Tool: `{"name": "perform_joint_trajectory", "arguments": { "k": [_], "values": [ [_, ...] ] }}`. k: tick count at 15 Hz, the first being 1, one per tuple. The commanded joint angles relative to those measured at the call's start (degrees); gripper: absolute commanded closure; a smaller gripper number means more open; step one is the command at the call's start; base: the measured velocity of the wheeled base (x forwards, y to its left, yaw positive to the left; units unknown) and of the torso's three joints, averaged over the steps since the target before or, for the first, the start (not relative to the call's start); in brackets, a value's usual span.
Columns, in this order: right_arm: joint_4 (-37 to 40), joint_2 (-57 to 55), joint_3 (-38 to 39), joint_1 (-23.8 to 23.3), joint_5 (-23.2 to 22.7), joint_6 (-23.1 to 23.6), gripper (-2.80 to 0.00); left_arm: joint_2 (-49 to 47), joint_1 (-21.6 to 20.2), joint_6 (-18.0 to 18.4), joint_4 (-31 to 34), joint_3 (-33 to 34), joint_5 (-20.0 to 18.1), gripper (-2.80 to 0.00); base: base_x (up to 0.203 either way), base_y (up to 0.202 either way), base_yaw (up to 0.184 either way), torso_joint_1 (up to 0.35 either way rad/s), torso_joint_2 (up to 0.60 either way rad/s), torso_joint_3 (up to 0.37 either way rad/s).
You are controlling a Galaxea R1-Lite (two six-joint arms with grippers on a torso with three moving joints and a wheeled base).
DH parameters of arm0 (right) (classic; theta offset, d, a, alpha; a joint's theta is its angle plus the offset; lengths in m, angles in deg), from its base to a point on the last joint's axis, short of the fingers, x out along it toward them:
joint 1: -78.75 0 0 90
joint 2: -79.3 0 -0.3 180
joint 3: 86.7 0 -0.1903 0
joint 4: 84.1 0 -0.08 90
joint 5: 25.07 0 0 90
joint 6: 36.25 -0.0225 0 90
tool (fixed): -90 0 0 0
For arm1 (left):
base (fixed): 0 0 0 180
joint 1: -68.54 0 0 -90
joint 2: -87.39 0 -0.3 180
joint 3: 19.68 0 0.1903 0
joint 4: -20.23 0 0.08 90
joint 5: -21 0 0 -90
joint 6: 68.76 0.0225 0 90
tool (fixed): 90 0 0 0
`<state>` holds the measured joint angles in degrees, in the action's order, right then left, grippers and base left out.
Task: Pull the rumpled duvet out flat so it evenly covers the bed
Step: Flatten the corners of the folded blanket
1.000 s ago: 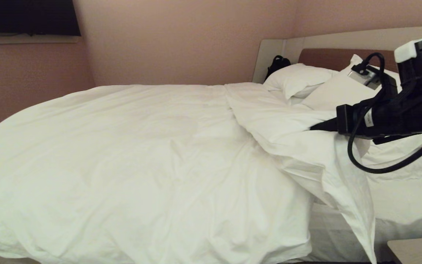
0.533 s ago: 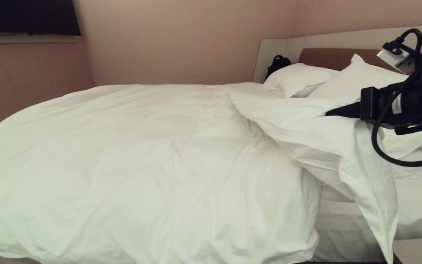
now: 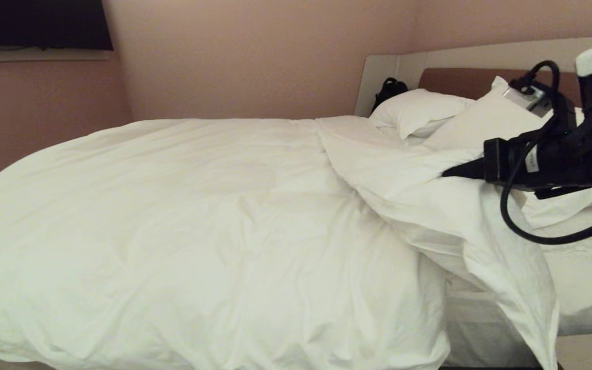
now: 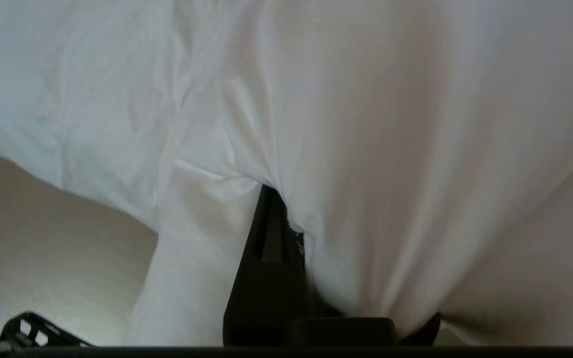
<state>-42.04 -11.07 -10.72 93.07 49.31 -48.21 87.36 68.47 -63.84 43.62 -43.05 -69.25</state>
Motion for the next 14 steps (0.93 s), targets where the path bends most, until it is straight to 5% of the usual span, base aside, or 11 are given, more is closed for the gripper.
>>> {"name": "perform_joint_trajectory", "arguments": {
  "k": [1, 4, 5, 14],
  "values": [
    [0.13, -4.44, 0.45, 2.02, -0.02, -0.01, 0.00, 0.02, -0.01, 0.00, -0.02, 0.00, -0.02, 0.00, 0.000, 0.000, 0.000, 0.000, 0.00, 0.000],
    [-0.19, -9.35, 2.32, 5.46, 0.37, 1.07, 0.00, -0.02, -0.01, 0.00, -0.04, 0.00, -0.02, 0.00, 0.000, 0.000, 0.000, 0.000, 0.00, 0.000],
    [-0.18, -11.07, 2.54, 5.81, 0.45, 1.97, -2.80, 0.02, -0.01, 0.00, -0.02, 0.00, -0.02, 0.00, 0.000, 0.000, 0.000, 0.000, 0.00, 0.000],
    [0.99, -25.05, 2.09, 8.89, 5.82, 4.27, -2.80, 0.02, -0.01, 0.08, -0.03, 0.00, -0.02, 0.00, 0.000, 0.000, 0.000, 0.000, 0.00, 0.000]
  ]
}}
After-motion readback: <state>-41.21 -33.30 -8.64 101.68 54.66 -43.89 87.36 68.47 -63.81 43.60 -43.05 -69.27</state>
